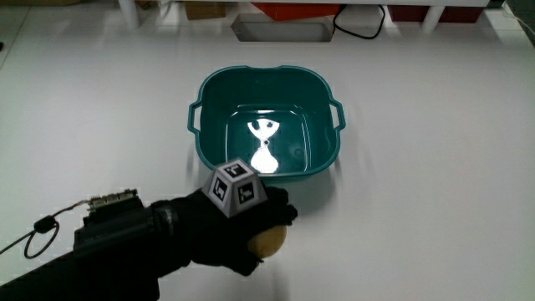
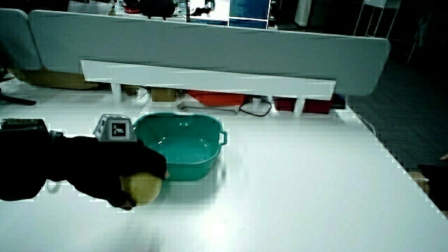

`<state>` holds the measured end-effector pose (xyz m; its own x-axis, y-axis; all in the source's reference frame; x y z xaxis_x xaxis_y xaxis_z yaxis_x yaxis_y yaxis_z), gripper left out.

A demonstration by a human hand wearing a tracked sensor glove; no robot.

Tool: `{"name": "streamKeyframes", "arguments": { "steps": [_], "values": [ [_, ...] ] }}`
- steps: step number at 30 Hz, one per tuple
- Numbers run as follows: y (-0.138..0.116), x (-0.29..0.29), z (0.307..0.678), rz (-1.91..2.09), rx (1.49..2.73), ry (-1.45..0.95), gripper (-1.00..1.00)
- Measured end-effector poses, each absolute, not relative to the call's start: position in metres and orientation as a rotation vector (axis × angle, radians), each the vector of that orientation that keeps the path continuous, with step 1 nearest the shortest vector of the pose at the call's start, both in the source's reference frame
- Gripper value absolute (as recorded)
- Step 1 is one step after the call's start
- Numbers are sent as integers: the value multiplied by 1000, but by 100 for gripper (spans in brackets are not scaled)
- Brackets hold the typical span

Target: Place pear on desk

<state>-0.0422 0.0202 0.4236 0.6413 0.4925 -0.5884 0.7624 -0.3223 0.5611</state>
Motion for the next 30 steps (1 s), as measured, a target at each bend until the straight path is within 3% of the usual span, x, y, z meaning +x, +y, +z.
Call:
{"name": "streamKeyframes", "arguments": {
  "steps": [10, 17, 30],
  "values": [
    [43, -37, 421, -353, 1929, 989, 0],
    [60, -38, 441, -375, 1918, 992, 0],
    [71, -36, 452, -353, 1898, 991, 0]
  ]
}}
